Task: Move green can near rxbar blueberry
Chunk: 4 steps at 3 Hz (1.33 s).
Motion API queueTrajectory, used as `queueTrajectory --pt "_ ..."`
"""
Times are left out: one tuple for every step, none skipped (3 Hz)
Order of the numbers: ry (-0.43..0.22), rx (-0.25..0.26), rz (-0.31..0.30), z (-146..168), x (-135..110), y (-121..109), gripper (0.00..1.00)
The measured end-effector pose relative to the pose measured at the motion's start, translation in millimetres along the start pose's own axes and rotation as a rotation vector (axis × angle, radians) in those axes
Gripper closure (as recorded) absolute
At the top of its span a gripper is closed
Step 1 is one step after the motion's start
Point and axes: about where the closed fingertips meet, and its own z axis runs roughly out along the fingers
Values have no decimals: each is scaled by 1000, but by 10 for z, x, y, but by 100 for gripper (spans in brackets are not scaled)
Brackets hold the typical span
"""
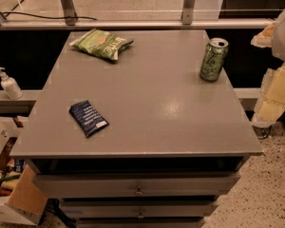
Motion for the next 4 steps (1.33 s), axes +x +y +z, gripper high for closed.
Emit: queueTrajectory --pt "0 0 0 0 0 0 0" --pt "-13 2 13 35 10 -40 0" --pt "-128 12 131 358 111 -421 0" --pt "-225 21 236 639 172 -777 0"
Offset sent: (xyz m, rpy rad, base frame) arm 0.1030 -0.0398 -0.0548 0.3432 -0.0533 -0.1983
